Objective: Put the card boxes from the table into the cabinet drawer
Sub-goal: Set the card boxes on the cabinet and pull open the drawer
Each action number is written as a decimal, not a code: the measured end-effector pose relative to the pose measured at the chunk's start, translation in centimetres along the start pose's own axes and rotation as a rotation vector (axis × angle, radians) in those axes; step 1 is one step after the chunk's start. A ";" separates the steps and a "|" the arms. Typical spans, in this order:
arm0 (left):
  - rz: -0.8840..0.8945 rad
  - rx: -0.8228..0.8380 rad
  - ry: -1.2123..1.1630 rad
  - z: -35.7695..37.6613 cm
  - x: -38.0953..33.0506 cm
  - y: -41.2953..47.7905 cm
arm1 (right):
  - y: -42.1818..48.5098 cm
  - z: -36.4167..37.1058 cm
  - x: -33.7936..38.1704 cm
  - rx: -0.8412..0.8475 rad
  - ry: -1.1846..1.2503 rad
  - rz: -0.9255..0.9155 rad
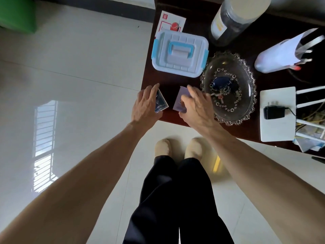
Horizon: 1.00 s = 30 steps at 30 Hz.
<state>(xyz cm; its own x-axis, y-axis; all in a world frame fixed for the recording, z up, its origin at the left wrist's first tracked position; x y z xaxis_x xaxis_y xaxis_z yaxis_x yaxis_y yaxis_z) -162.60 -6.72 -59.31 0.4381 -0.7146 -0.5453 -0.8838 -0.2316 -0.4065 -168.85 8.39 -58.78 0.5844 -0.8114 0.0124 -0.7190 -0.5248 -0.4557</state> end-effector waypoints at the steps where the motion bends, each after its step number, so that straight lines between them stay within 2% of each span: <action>1: -0.007 0.010 0.006 0.3 0.1 0.1 | 0.2 0.1 0.0 0.007 -0.007 0.006; 9: 0.011 -0.020 0.058 0.9 0.5 0.7 | 0.9 1.1 0.2 0.030 -0.059 0.025; 14: -0.098 0.075 0.018 1.6 0.9 0.6 | 0.2 1.4 0.2 0.069 -0.034 0.002; 16: -0.169 0.018 -0.114 0.9 0.6 -0.1 | -1.3 0.7 -0.1 0.045 0.077 0.025; 19: -0.355 -0.238 -0.475 -1.2 1.0 -3.1 | -5.2 0.4 -0.8 -0.008 0.402 0.121; 21: -0.517 -0.383 -0.745 -1.3 1.7 -6.3 | -8.5 2.0 -1.5 0.057 0.631 0.216; 22: -0.634 -0.400 -0.863 -0.5 2.3 -7.9 | -10.2 3.3 -1.9 0.125 0.718 0.277; 24: -0.900 -0.311 -1.128 2.8 3.0 -10.6 | -13.5 6.4 -2.9 0.243 0.782 0.382; 26: -1.097 -0.167 -1.382 6.3 2.2 -12.4 | -15.9 9.5 -4.0 0.332 0.734 0.435; 28: -1.169 -0.064 -1.498 8.7 1.1 -13.1 | -17.0 11.9 -5.1 0.405 0.649 0.448; 30: -1.178 -0.041 -1.530 10.2 0.6 -12.7 | -17.1 13.3 -6.2 0.424 0.565 0.435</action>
<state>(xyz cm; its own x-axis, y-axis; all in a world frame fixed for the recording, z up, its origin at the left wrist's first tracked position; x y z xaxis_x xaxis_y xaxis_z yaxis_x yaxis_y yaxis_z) -149.44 2.52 -61.97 0.4549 0.8792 -0.1418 -0.0745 -0.1211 -0.9898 -155.23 25.82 -62.87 -0.0713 -0.9859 0.1513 -0.5684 -0.0845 -0.8184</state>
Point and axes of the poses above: each hand's wrist, its own y-axis towards the middle knuckle, its own z-axis out of the palm, x = y × z, the point moved 9 cm from there along y, towards the middle knuckle, and after that the axes turned 14 degrees about -y, right-handed, at the moved point
